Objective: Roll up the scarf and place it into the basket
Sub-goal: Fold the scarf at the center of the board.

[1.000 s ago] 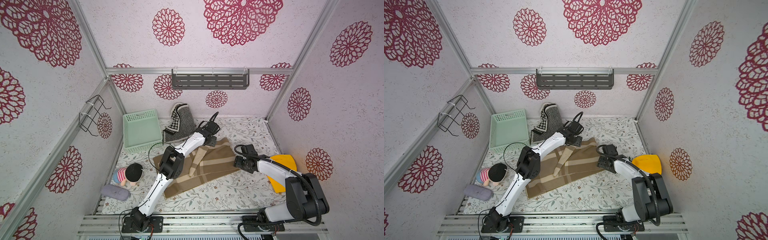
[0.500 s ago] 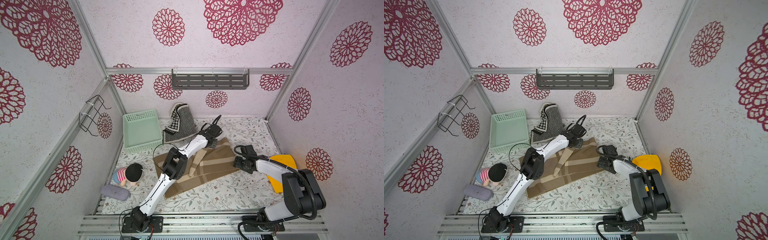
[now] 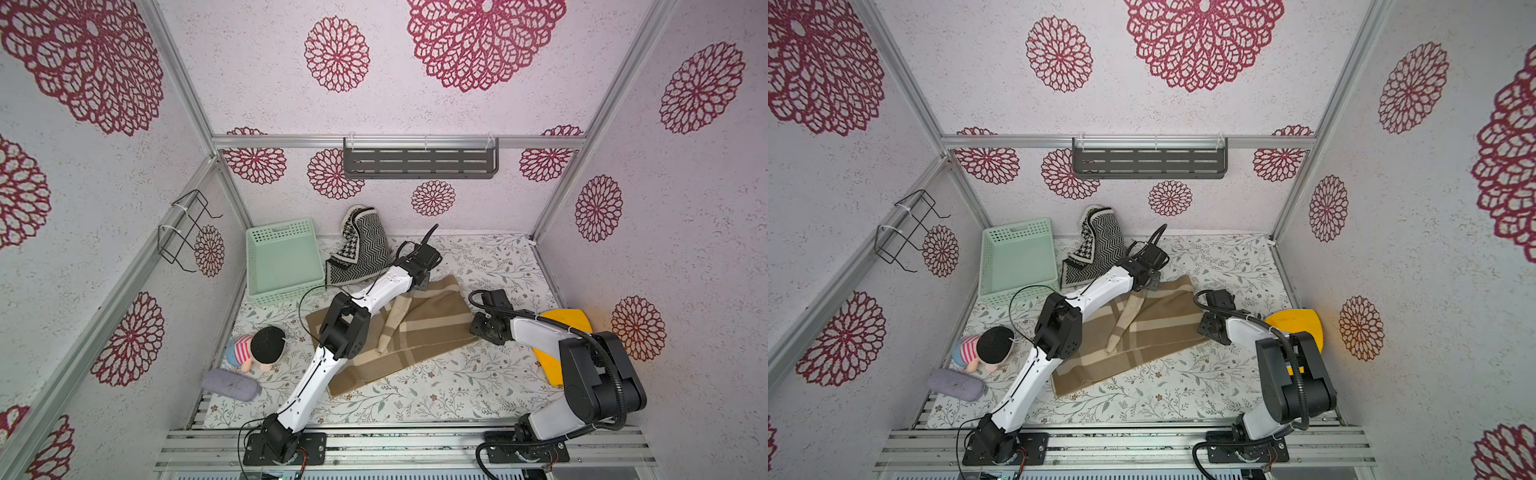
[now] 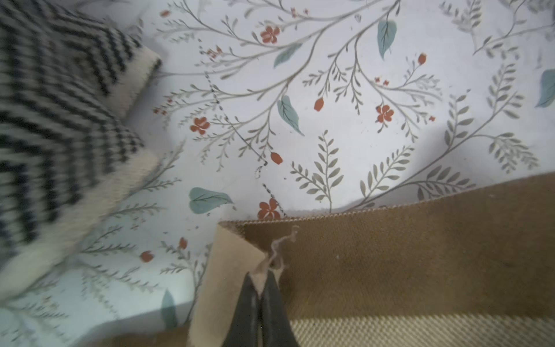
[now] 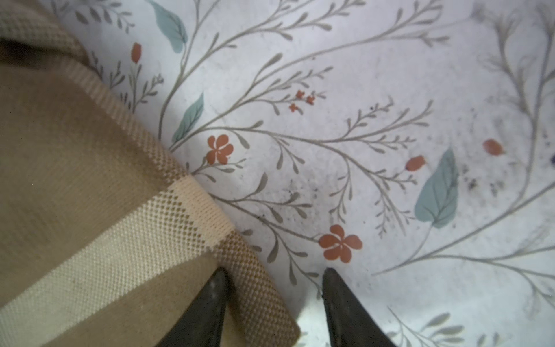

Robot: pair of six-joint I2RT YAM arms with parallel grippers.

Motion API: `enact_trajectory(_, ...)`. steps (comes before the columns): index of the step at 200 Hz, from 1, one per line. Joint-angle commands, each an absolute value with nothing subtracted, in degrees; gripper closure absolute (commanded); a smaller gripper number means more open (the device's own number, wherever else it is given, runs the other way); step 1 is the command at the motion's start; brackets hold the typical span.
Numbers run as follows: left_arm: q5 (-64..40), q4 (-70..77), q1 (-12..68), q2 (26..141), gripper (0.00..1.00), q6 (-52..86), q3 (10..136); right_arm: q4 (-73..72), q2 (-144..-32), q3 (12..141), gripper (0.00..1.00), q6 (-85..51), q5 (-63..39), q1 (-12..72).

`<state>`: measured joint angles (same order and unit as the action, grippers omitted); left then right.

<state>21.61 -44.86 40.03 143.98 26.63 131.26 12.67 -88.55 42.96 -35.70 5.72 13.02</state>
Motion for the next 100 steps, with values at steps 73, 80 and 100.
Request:
enact_trajectory(73,37.5,-40.9,38.8,108.4,1.00,35.8,106.8,18.0,-86.5,45.6,1.00,-34.0,6.6,10.0)
enact_trajectory(80,37.8,-41.6,38.5,106.6,1.00,37.4,105.1,18.4,-86.0,45.8,1.00,-33.6,6.6,9.9)
enact_trajectory(100,37.2,-43.3,37.5,101.9,1.00,42.4,99.6,19.7,-85.3,47.0,1.00,-32.2,5.4,9.8)
